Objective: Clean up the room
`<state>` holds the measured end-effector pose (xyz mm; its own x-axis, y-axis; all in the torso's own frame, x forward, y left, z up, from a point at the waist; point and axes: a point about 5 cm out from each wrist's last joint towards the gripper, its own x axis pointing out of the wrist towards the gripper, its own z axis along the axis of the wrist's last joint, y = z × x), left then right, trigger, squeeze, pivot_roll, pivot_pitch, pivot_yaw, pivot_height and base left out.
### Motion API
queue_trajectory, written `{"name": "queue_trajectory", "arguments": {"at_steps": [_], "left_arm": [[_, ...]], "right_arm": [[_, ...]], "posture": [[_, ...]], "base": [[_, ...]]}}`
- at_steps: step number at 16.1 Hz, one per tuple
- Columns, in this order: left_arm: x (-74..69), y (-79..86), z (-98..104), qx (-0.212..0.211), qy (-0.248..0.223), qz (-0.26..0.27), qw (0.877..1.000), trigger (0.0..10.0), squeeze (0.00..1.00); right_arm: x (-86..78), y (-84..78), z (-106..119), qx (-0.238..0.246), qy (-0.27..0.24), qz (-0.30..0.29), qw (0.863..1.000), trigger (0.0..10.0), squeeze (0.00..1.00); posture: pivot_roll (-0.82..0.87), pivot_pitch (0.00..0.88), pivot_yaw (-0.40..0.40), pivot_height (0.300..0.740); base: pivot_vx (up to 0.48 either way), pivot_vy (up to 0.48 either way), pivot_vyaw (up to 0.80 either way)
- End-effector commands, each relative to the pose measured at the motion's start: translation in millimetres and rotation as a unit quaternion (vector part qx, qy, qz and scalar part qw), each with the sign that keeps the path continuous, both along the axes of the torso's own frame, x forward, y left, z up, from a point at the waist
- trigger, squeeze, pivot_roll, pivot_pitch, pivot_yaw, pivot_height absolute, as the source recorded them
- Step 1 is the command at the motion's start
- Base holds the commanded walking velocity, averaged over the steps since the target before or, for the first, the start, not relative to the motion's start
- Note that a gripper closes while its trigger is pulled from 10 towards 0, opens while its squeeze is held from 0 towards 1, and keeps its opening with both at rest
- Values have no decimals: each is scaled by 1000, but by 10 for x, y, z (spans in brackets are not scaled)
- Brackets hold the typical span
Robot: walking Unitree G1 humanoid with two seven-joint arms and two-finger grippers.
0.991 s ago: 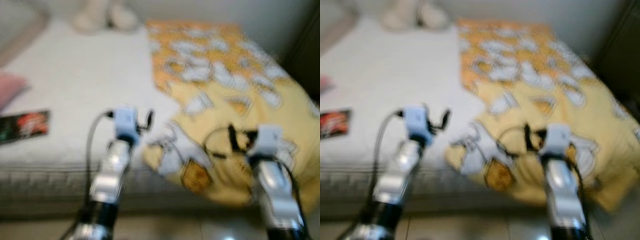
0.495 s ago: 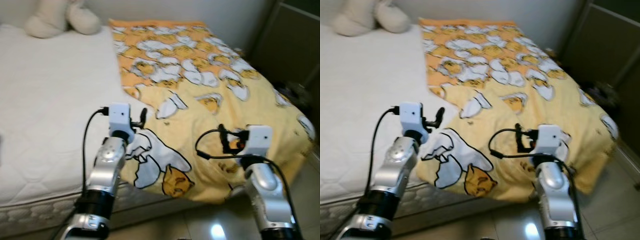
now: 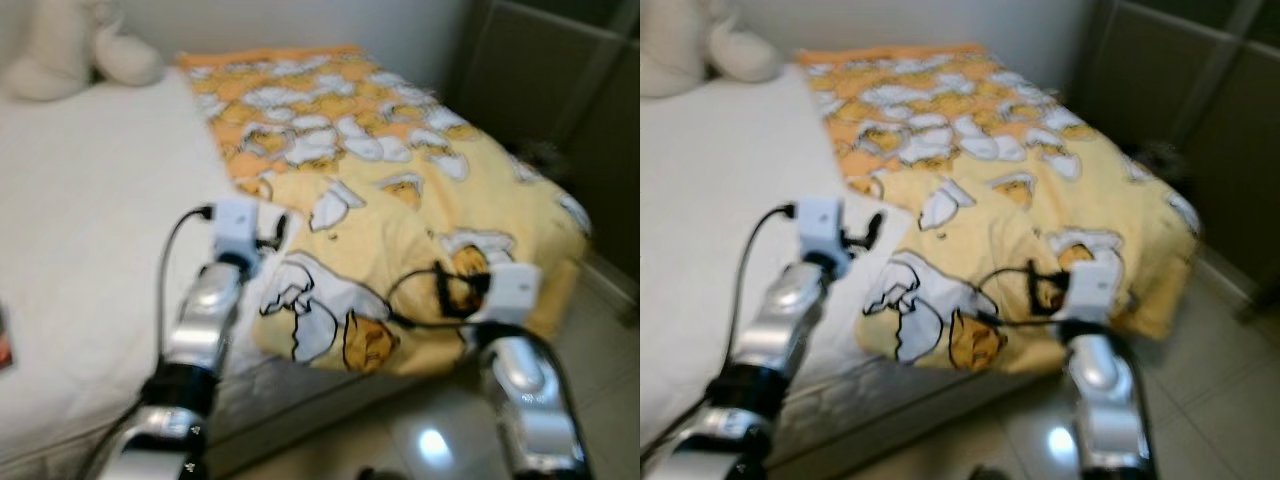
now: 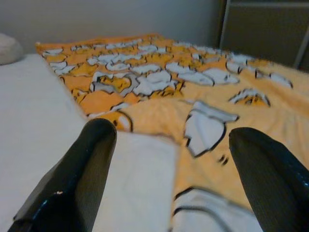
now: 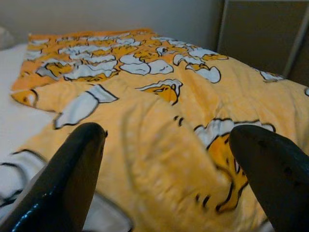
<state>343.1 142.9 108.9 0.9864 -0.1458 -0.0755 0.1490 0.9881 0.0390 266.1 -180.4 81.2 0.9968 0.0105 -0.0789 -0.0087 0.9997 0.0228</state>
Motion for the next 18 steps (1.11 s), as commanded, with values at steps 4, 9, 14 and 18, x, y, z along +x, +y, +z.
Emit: {"name": "queue_trajectory", "arguments": {"at_steps": [4,9,14,18], "left_arm": [[109,-156,-202,12,73,-30,997,10000,0],[106,-156,-457,46,156,-14,987,10000,0],[0,-23,-669,57,209,29,976,10000,0],[77,-4,-506,40,138,10,990,10000,0]], "right_arm": [[-18,-61,71,-14,-13,-3,1000,10000,0],[-222,-79,17,-27,19,38,999,10000,0],[-630,-195,-162,-25,105,80,991,10000,0],[-771,-156,-147,-20,102,64,993,10000,0]], "posture": [[-116,0,-20,736],[-159,11,-70,736],[-248,108,-74,736],[-246,115,-53,736]], "base": [[0,0,0],[0,0,0],[0,0,0],[0,0,0]]}}
